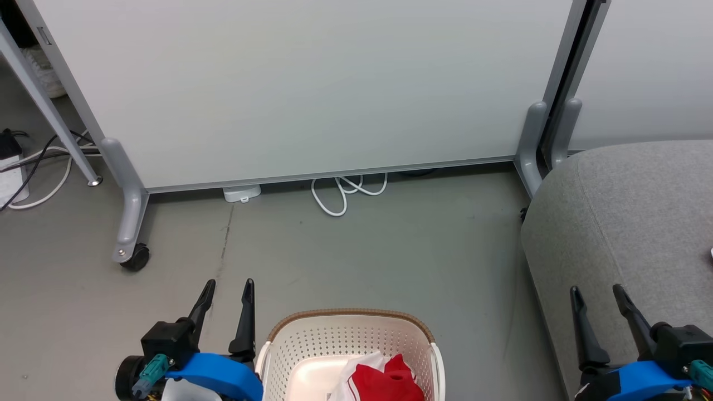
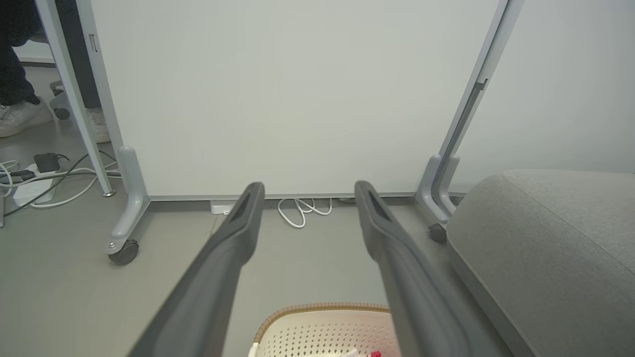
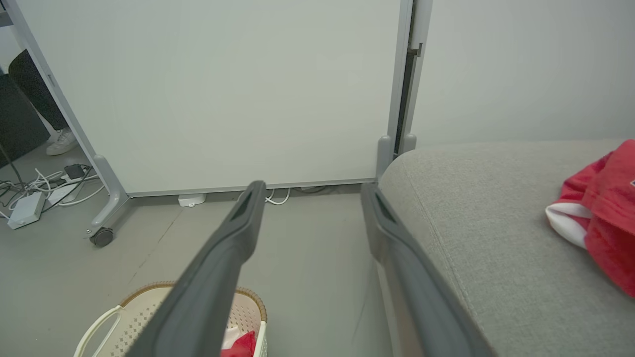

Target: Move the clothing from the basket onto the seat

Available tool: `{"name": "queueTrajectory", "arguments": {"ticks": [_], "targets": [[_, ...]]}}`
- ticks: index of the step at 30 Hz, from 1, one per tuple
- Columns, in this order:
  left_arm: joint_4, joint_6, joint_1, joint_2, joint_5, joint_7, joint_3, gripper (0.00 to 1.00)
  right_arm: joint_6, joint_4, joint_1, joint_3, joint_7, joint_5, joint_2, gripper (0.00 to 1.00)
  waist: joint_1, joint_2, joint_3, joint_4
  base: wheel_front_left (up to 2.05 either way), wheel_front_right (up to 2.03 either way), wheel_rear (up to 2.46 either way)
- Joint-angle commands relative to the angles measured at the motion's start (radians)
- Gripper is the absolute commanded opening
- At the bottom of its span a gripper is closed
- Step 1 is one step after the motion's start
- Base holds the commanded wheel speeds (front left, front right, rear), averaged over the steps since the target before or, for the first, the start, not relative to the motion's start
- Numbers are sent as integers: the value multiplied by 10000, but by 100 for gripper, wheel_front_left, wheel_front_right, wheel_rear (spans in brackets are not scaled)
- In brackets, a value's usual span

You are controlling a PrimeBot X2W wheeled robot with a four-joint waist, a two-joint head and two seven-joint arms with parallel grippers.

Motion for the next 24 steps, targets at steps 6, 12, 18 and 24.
{"name": "queueTrajectory", "arguments": {"ticks": [6, 12, 18, 24], "targets": [[61, -46, 75, 19, 147, -26, 170, 100, 1, 224, 110, 149, -147, 115, 12, 100, 1, -1, 24, 119, 0, 0, 0], [51, -49, 53, 23, 174, -26, 112, 100, 1, 306, -46, 221, -193, 25, 14, 100, 1, -1, 76, 130, 0, 0, 0], [61, -50, -9, -17, 118, -26, 28, 100, 1, 372, -81, 300, -147, 37, 14, 100, 1, -1, 114, 126, 0, 0, 0], [75, -51, -64, -11, 85, -26, -68, 100, 3, 366, -142, 365, -121, 65, 15, 100, 1, -1, 199, 120, 0, 0, 0]]}}
